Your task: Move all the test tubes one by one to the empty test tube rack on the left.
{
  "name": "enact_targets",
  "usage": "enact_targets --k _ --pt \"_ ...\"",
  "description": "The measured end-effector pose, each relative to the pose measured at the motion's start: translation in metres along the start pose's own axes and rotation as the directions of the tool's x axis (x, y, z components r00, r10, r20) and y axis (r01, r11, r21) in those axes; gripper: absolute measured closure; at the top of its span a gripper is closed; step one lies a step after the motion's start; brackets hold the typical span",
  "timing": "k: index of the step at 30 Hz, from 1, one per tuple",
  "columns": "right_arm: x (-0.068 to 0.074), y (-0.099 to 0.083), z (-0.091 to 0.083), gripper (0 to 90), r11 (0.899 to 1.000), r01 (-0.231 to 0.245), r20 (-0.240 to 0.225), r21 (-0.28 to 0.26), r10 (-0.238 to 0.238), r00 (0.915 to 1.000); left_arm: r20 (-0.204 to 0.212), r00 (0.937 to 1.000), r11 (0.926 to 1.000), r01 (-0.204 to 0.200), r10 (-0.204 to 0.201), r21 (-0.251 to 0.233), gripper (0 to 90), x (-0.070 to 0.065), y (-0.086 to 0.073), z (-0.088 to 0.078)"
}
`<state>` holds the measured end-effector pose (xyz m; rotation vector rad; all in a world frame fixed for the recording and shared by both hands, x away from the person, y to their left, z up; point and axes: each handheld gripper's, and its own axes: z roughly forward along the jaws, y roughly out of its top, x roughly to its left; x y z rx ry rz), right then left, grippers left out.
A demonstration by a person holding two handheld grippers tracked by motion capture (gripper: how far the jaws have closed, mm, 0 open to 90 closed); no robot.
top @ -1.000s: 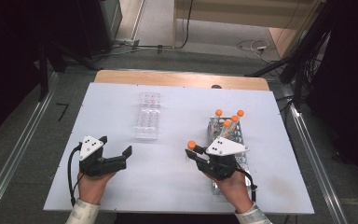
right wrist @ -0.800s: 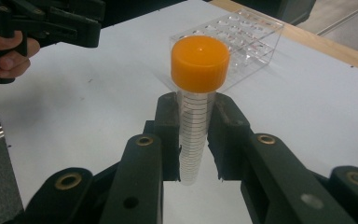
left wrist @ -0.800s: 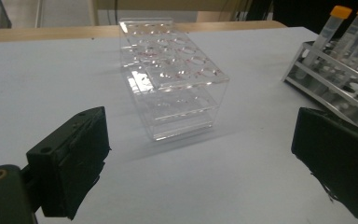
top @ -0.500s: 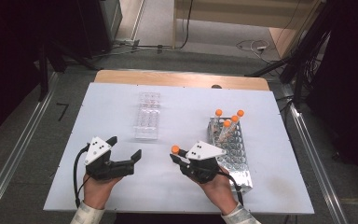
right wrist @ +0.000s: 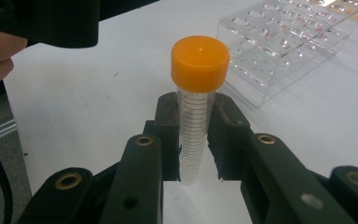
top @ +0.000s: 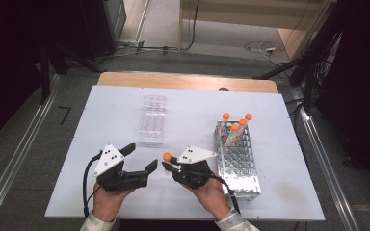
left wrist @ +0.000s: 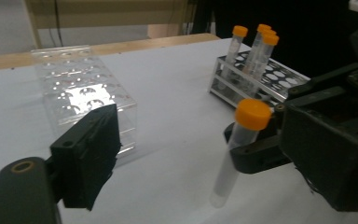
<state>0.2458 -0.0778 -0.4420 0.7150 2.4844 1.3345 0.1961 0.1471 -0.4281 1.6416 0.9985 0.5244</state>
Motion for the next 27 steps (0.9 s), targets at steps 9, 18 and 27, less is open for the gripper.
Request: enact_targets --k 9,18,27 --pt "0.005 0.003 0.010 72.2 1.000 0.009 -0.011 0.003 -0.009 0.9999 0.053 0.9977 0.9989 -0.043 0.042 0.021 35.8 -0.006 0.001 0.011" --pt "0.006 0.004 0.011 72.2 1.000 0.013 -0.021 0.001 -0.013 0.9997 0.095 0.9932 0.9964 -0.072 0.068 0.045 54.0 -0.010 0.000 0.021" --pt "0.006 0.004 0.009 72.2 1.000 0.010 -0.029 -0.007 -0.010 0.9995 0.105 0.9922 0.9964 -0.072 0.067 0.045 67.2 -0.011 0.000 0.023"
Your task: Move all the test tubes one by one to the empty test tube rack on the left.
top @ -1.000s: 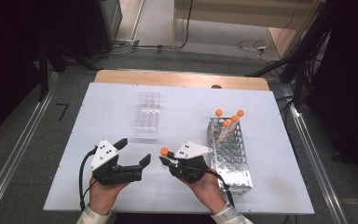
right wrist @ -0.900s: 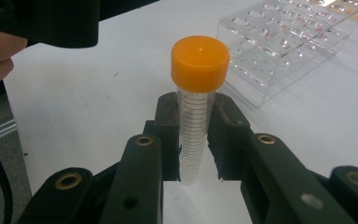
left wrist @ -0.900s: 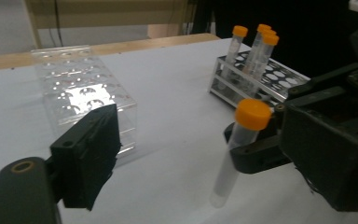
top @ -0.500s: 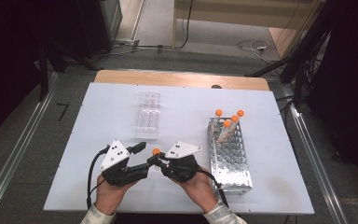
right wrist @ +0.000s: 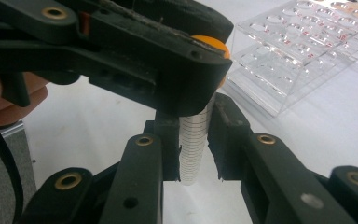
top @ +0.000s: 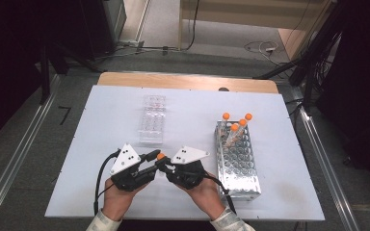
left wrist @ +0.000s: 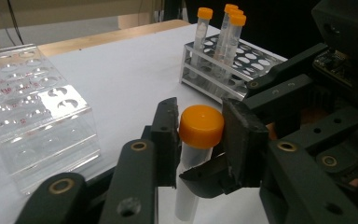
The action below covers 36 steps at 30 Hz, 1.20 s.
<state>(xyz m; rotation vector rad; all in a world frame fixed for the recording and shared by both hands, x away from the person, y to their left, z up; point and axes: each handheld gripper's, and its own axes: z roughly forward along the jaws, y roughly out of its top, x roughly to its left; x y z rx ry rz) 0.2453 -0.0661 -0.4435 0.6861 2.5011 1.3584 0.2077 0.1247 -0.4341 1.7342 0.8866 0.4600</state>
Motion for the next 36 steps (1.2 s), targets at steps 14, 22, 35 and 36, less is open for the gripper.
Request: enact_targets --k 14,22,35,36 --pt "-0.001 0.001 -0.003 61.0 0.999 -0.031 -0.030 0.019 0.031 0.9991 0.020 0.9998 1.0000 0.003 -0.004 0.005 69.8 0.000 0.002 -0.001" --pt "-0.001 0.006 -0.018 29.8 0.999 -0.030 0.034 0.045 0.028 0.9990 0.011 0.9994 0.9992 0.033 -0.032 -0.023 69.9 0.005 0.008 -0.004" --pt "-0.012 -0.004 -0.068 19.7 1.000 -0.027 0.142 0.011 0.025 0.9896 -0.012 0.9984 0.9967 0.055 -0.056 -0.060 69.9 0.016 0.029 -0.008" --pt "-0.015 -0.006 -0.071 19.5 0.999 -0.035 0.149 0.007 0.033 0.9882 -0.012 0.9982 0.9966 0.059 -0.059 -0.059 69.9 0.017 0.030 -0.008"
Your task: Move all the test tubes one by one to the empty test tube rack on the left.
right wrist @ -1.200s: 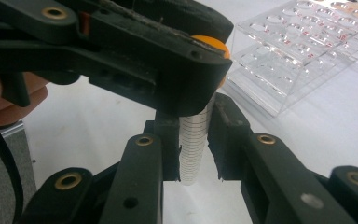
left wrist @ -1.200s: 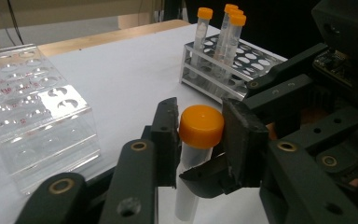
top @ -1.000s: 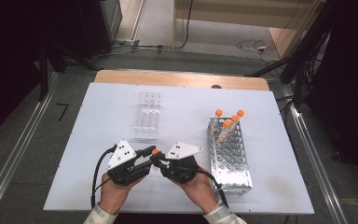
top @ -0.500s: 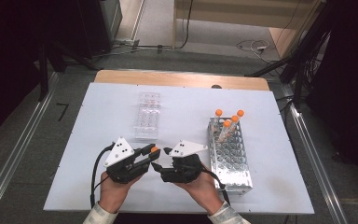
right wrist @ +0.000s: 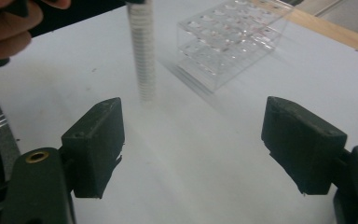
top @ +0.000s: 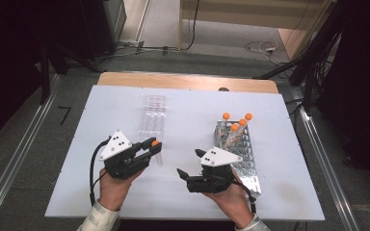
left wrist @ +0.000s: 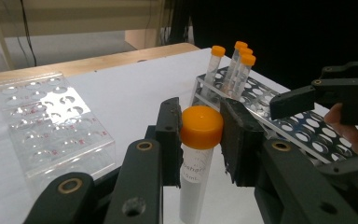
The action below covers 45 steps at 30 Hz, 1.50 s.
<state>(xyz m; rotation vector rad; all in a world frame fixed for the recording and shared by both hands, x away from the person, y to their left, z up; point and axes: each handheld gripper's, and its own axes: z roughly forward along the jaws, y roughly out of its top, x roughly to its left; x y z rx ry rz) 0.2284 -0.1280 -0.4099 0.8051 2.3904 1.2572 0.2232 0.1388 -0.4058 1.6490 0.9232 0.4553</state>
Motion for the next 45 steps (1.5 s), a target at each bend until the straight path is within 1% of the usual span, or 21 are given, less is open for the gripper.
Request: enact_targets --k 2,5,9,11,16,20,23,25,31,38,45 --pt "-0.006 -0.004 -0.005 19.4 1.000 -0.028 0.008 -0.002 0.028 0.9996 -0.004 1.0000 1.0000 0.002 -0.002 0.003 69.9 0.001 0.002 0.001" --pt "-0.012 -0.010 -0.012 19.5 0.999 -0.034 0.016 -0.015 0.035 0.9993 -0.015 0.9999 1.0000 0.001 -0.001 0.007 69.9 0.002 0.005 0.004" --pt "-0.021 -0.018 -0.020 19.5 0.998 -0.051 0.036 -0.026 0.051 0.9980 -0.017 0.9998 0.9998 0.013 -0.013 0.012 69.9 0.005 0.008 0.009" --pt "-0.025 -0.022 -0.025 19.8 0.997 -0.066 0.041 -0.031 0.067 0.9969 -0.024 0.9997 0.9998 0.006 -0.005 0.019 69.9 0.005 0.010 0.011" --pt "-0.037 -0.031 -0.034 19.8 0.996 -0.085 0.062 -0.036 0.087 0.9943 -0.029 0.9996 0.9999 0.003 -0.003 0.013 69.9 0.007 0.016 0.018" --pt "-0.044 -0.036 -0.039 20.2 0.994 -0.099 0.080 -0.037 0.101 0.9917 -0.032 0.9995 0.9998 -0.006 0.006 0.017 69.8 0.009 0.022 0.024" --pt "-0.048 -0.037 -0.042 20.5 0.993 -0.112 0.082 -0.043 0.115 0.9899 -0.037 0.9993 0.9997 -0.009 0.010 0.024 69.8 0.012 0.027 0.028" --pt "-0.050 -0.036 -0.043 20.5 0.992 -0.120 0.084 -0.046 0.123 0.9889 -0.042 0.9991 0.9996 -0.009 0.010 0.029 69.8 0.015 0.028 0.031" --pt "-0.049 -0.035 -0.045 21.0 0.992 -0.113 0.080 -0.052 0.117 0.9899 -0.059 0.9982 0.9992 0.009 -0.007 0.039 69.8 0.026 0.029 0.038" --pt "-0.051 -0.035 -0.046 21.2 0.991 -0.117 0.076 -0.059 0.122 0.9896 -0.067 0.9976 0.9992 0.020 -0.018 0.034 69.9 0.030 0.031 0.043" --pt "-0.052 -0.034 -0.048 21.2 0.991 -0.117 0.078 -0.065 0.122 0.9894 -0.090 0.9959 0.9994 0.018 -0.016 0.030 69.9 0.037 0.039 0.046"
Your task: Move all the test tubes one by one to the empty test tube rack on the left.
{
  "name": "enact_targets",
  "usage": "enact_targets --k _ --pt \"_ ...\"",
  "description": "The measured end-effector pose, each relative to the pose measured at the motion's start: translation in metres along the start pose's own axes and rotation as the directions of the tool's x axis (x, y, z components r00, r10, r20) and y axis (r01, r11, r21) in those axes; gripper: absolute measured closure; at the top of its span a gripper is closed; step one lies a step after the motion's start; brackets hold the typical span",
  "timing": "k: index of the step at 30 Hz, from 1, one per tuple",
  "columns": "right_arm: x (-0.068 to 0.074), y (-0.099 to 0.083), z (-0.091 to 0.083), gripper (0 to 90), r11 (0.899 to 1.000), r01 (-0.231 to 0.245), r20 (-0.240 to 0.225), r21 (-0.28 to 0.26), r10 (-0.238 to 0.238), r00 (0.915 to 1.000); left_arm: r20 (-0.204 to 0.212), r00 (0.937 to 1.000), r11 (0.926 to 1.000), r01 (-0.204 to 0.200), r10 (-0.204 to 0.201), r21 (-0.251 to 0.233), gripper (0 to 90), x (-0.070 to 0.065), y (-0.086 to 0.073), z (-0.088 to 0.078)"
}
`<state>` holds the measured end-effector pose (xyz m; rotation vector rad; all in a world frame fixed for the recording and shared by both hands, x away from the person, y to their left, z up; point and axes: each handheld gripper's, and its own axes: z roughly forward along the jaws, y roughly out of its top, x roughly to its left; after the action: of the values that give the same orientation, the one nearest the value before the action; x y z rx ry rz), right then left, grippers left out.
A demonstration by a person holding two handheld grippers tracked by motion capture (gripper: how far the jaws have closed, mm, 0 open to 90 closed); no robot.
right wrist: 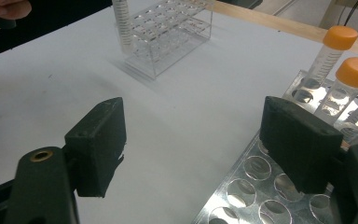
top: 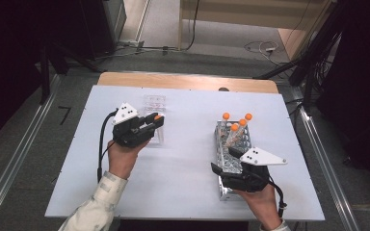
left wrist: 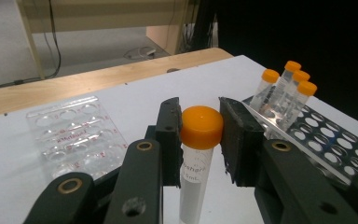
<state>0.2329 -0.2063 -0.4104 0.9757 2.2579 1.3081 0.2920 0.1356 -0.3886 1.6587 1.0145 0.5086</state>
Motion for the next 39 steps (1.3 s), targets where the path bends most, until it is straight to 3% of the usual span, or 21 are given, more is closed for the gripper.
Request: enact_targets --k 8,14,39 --pt "-0.001 0.000 -0.001 21.1 1.000 -0.002 -0.005 -0.004 0.002 1.0000 -0.025 0.9992 0.9995 0.032 -0.033 -0.007 69.9 0.012 0.005 0.008" --pt "-0.002 0.001 -0.002 21.1 1.000 -0.007 -0.005 -0.010 0.007 1.0000 -0.037 0.9988 0.9994 0.034 -0.034 -0.003 69.9 0.017 0.009 0.013" --pt "-0.002 0.001 -0.005 21.1 1.000 -0.010 -0.004 -0.020 0.010 0.9999 -0.054 0.9981 0.9995 0.028 -0.029 -0.013 70.0 0.022 0.021 0.022"
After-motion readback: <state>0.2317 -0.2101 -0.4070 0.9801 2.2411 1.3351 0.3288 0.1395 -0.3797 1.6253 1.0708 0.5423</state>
